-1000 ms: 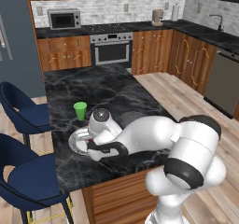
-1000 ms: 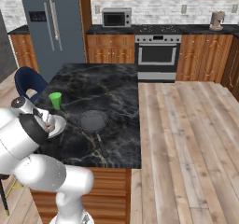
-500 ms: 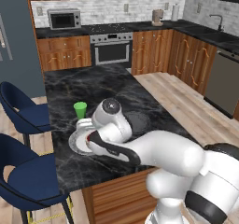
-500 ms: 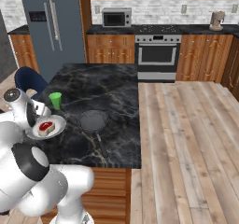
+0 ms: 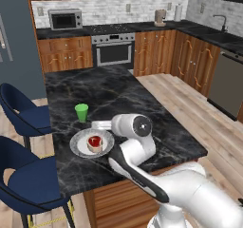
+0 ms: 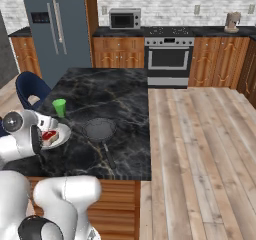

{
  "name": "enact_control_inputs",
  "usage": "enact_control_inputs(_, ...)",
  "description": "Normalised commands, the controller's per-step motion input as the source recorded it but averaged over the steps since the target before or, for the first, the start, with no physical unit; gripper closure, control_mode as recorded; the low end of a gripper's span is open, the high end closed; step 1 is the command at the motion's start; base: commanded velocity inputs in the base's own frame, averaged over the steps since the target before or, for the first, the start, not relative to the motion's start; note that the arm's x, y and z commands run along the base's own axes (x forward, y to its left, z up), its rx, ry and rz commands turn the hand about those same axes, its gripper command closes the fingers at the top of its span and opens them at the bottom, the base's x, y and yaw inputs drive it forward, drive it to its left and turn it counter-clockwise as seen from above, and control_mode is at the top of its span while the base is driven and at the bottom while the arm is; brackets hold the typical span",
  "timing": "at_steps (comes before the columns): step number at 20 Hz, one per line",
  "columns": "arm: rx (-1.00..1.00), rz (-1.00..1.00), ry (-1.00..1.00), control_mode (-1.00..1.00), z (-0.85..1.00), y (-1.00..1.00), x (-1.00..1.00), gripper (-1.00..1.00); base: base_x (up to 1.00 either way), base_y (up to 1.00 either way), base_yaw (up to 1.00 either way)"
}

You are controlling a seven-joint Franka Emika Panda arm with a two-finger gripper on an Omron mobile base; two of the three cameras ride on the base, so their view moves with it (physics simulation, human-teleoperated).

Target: Pick up the pan with the steak in it and place it on the dining table. Then place the steak on the plate.

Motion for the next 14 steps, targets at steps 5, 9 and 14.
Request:
enact_control_inputs(5,0.17,0.00,-0.37,-1.00,0.40,-0.42,-0.53,-1.00,0.00,0.00,0.00)
enact_control_inputs(9,0.17,0.00,-0.38,-1.00,0.46,-0.31,-0.59,-1.00,0.00,0.00,0.00)
enact_control_inputs(14,0.16,0.00,-0.36,-1.00,0.49,-0.31,-0.68,-1.00,0.00,0.00,0.00)
